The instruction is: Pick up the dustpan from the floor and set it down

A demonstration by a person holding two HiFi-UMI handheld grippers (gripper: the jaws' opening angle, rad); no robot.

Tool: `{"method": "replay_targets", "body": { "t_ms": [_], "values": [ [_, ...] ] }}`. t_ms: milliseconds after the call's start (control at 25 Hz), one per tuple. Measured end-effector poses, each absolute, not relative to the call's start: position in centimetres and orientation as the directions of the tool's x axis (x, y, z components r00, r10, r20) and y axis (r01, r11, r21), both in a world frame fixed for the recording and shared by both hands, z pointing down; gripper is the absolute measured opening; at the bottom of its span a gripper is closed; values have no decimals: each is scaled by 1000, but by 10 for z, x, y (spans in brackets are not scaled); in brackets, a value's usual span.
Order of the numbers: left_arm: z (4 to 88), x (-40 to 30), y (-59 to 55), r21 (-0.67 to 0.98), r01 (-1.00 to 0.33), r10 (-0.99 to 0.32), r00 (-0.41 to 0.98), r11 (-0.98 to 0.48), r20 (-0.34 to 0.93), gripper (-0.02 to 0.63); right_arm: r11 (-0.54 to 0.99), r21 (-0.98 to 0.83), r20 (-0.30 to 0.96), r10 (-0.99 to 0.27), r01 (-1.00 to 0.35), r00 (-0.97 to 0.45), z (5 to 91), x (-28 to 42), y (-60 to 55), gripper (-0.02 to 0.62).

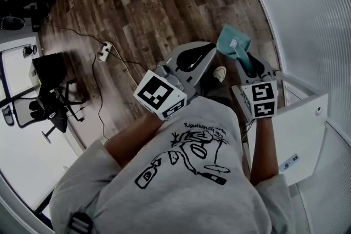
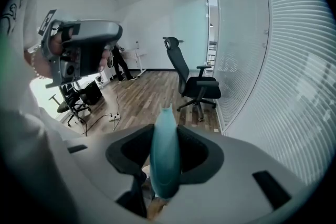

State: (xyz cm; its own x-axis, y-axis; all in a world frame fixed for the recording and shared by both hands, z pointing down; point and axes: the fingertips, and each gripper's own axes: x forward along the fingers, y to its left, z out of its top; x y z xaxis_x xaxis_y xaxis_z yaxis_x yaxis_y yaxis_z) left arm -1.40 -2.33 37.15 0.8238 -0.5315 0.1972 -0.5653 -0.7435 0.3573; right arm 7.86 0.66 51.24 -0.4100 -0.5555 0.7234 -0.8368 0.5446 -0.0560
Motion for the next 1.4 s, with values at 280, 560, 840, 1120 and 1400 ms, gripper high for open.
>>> {"method": "replay_targets", "body": {
  "t_ms": [280,560,840,1120,1400],
  "values": [
    [375,-18,-22,356,-578,-542,815,-734,204,2,544,-73,750,-523,-836,-406,548,82,8,130],
    [378,-14,-26,355,-584,-548,810,-730,207,2,551,-88,766,-495,-830,-410,584,86,4,130],
    [383,-14,-30,359,-585,-541,810,-727,226,2,560,-101,799,-447,-822,-403,628,86,-4,130],
    [385,-16,-34,359,-596,-551,802,-718,230,2,546,-119,826,-410,-830,-388,666,95,-5,130],
    [386,-15,-38,356,-609,-564,792,-709,234,2,545,-130,846,-375,-829,-380,688,101,-9,130]
  ]
}}
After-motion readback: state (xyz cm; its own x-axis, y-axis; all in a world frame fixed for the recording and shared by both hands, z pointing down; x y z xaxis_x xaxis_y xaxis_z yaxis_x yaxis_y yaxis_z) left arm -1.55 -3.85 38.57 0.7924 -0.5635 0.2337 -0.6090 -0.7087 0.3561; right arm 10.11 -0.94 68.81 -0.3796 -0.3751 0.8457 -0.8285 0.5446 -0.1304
